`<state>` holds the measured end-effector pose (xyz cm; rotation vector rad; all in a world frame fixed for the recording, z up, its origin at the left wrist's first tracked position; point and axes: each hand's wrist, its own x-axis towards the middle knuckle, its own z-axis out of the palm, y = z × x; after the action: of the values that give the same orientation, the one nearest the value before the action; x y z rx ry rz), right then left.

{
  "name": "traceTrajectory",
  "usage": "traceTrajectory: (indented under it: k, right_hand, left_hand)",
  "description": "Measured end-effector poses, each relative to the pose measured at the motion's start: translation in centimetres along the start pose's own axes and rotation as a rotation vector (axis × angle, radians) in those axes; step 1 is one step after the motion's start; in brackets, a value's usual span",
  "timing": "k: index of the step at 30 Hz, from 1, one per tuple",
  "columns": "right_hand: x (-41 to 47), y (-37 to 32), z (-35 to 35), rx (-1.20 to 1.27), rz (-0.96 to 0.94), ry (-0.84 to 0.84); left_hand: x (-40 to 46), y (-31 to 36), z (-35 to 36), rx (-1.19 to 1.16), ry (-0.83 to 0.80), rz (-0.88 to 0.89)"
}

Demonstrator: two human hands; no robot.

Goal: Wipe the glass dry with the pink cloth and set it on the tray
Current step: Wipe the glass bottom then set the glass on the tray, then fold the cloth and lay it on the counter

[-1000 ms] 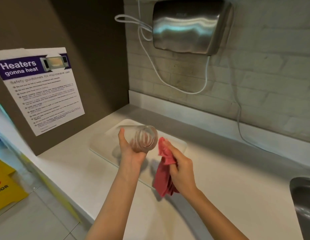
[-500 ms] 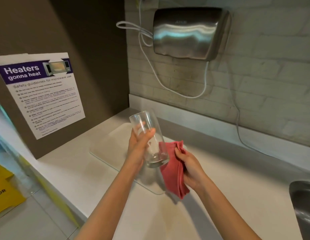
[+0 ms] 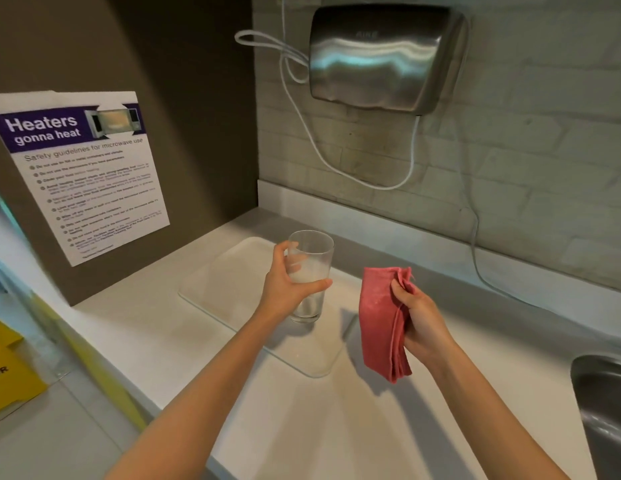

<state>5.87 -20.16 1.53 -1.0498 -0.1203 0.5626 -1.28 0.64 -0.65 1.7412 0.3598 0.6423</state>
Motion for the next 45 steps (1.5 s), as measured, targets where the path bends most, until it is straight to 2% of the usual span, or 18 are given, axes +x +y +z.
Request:
traceTrajectory:
  k: [12,27,28,30,32,33,34,36,37,39,40,42,45]
  right_hand:
    - [0.2,0.6,-1.9,-0.033,0.006,0.088]
    - [0.2,1.5,-1.4,-0.007,0.023,0.084]
    - [0.2,1.5,-1.3,-0.002,0.024,0.088]
    - [0.2,1.6,-1.2,0.01,0.022,0.109]
    - [0.2,1.7,-1.0,0.021,0.014,0.135]
    - [0.2,1.8,-0.9,0.022,0.01,0.146]
    - [0.2,2.0,-0.7,0.024,0.007,0.154]
    - [-0.1,2.1,-0.2,0.058,0.0,0.156]
    - [-0.3,2.1,0.1,0.089,-0.008,0.151]
    - [-0.6,2.2,0.6,0.127,-0.033,0.14]
    - [-0.7,2.3,0.7,0.117,-0.048,0.134]
    - [-1.0,2.5,1.0,0.082,-0.064,0.11]
    - [-1.5,2.3,1.1,0.005,-0.077,0.027]
  left_hand:
    - [1.2,-3.1,1.3,0.066,-0.019,-0.057]
    - [1.1,-4.3,0.1,0.075,-0.092,-0.08]
    - [0.6,-4.1,0.3,0.088,-0.052,-0.069]
    - [-0.8,-3.4,0.9,0.179,0.177,-0.044]
    - [-2.8,-2.6,1.8,0.229,0.467,0.127]
    - [-3.9,-2.2,2.4,0.241,0.546,0.253]
    - [-4.9,-1.8,3.1,0.253,0.555,0.379]
    - [-6.8,-1.1,4.9,0.231,0.368,0.545]
    - [-7.4,-0.7,5.8,0.21,0.214,0.538]
    - [-8.2,0.1,7.5,0.203,-0.053,0.395]
    - [-8.3,0.3,8.3,0.219,-0.126,0.313]
    - [-8.2,0.8,9.3,0.153,-0.224,0.2]
    - [-7.8,1.3,9.9,-0.121,-0.307,0.063]
